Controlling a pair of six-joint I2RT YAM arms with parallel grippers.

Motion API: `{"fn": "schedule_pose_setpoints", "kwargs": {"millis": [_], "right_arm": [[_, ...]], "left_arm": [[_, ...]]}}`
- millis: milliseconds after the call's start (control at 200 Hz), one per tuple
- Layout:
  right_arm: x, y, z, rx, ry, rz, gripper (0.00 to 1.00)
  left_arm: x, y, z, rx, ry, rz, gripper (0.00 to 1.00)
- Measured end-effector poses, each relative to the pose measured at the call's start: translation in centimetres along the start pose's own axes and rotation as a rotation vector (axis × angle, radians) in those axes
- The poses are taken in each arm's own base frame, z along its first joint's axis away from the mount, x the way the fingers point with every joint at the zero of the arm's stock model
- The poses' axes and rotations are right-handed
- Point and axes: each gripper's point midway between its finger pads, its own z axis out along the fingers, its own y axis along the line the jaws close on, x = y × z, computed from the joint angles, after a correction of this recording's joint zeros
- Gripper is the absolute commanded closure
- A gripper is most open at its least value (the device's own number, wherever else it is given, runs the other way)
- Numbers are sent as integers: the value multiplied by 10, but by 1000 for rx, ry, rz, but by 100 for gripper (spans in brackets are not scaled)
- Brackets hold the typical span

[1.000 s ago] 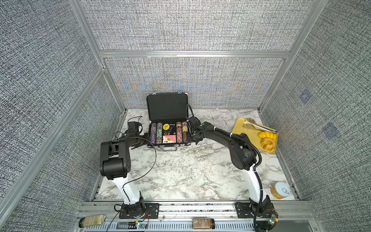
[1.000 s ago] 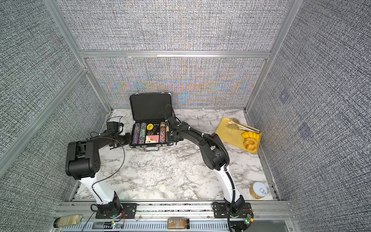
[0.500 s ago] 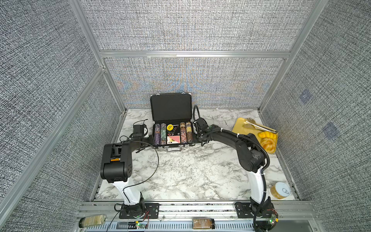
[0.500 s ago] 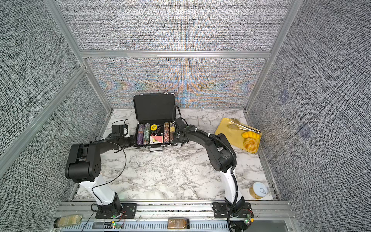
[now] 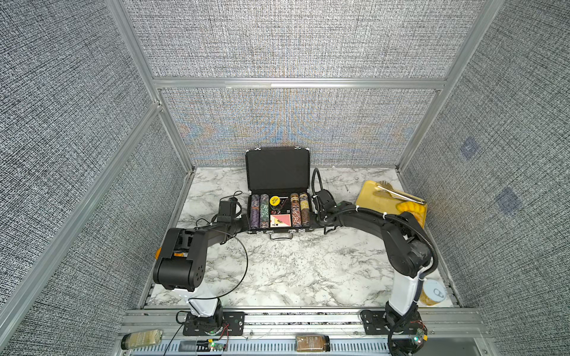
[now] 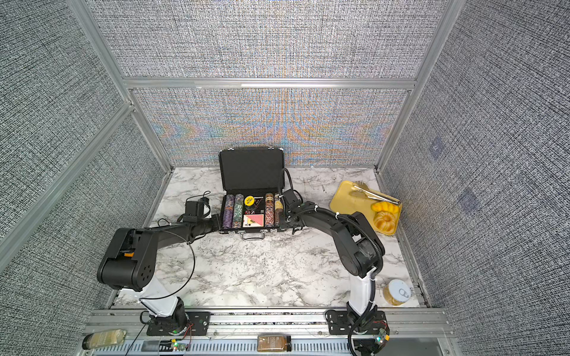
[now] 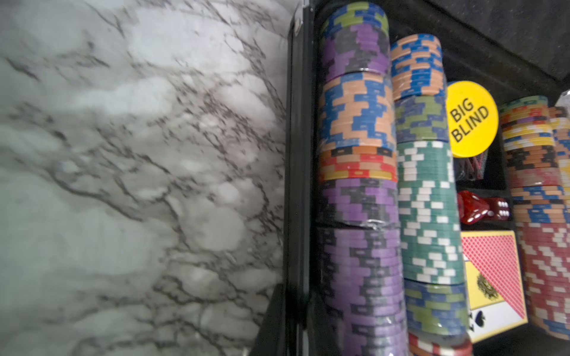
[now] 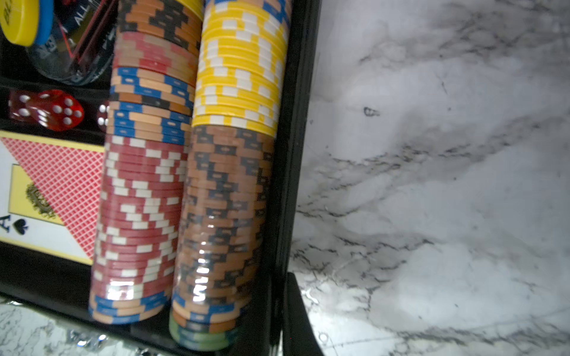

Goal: Close the poker set cases
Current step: Move the poker set case to the center of the board.

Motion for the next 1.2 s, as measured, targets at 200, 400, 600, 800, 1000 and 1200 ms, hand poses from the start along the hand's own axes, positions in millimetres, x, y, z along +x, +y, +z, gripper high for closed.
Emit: {"fn": "schedule_pose_setpoints", "kwargs": {"millis": [200,400,600,800,1000,1200], "right_arm": [[20,-11,-10,9,-1,6,100],[42,-24,-19,31,11,26,100],[61,-37,-29,48,6,48,100],[81,-43,-40,43,9,77,100],[106,-44,-51,34,26,116,100],[118,-45,-56,37,21,143,100]], "left_arm": [[22,-13,-7,3,1,-9,100],[41,-28,-10,2,12,-10,100],[62,-40,-16,5,20,-19,100],[85,-47,-28,32,43,-60,100],[99,-51,-33,36,72,-73,100],[105,-53,-35,37,70,-81,100]]}}
